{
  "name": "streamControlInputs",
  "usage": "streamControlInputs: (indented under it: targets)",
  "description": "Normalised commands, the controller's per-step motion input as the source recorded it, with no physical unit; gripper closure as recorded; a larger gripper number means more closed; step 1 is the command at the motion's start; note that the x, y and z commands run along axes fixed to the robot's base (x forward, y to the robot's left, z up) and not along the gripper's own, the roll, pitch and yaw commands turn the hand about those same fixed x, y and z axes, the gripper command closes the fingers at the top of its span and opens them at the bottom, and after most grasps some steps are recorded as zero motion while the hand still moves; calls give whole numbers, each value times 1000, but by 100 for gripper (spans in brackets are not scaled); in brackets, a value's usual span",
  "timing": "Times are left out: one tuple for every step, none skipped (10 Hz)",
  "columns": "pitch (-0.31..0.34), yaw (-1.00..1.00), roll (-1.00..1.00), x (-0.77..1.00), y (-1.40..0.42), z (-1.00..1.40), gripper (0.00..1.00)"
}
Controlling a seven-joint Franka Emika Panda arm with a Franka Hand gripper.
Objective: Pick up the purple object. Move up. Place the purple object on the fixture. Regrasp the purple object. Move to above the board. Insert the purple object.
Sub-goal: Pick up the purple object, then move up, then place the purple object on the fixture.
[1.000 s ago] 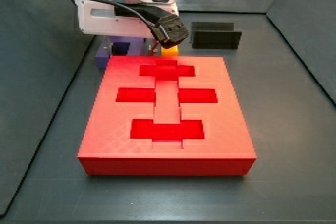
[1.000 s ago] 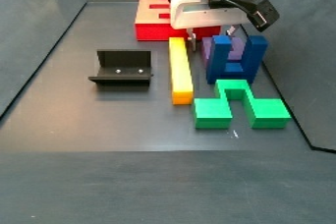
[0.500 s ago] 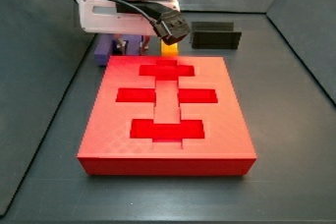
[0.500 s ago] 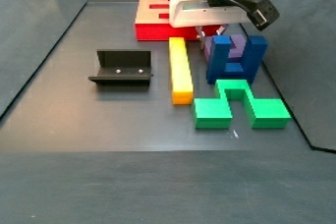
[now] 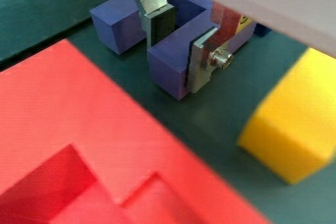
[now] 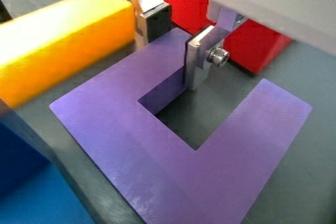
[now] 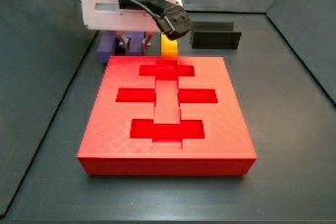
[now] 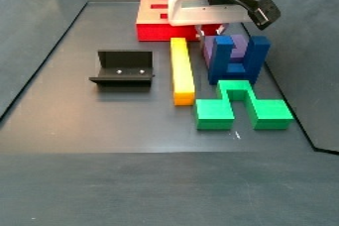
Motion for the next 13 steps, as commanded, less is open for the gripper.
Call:
streamControlInputs:
  targets:
    - [0,0,0,0,0,0,100]
    - [0,0,0,0,0,0,100]
    - [0,0,0,0,0,0,100]
    - [0,0,0,0,0,0,100]
    - [0,0,0,0,0,0,100]
    - [0,0,0,0,0,0,100]
    - [0,0,0,0,0,0,100]
    - [0,0,0,0,0,833,100]
    - [-4,51,-11,57,-60,810,100]
    - [24,56,-36,7,-55,543,100]
    - [14,43,-57,8,-31,347,100]
    - [17,0,0,20,0,0,100]
    - [-6,0,-20,0,9,0,100]
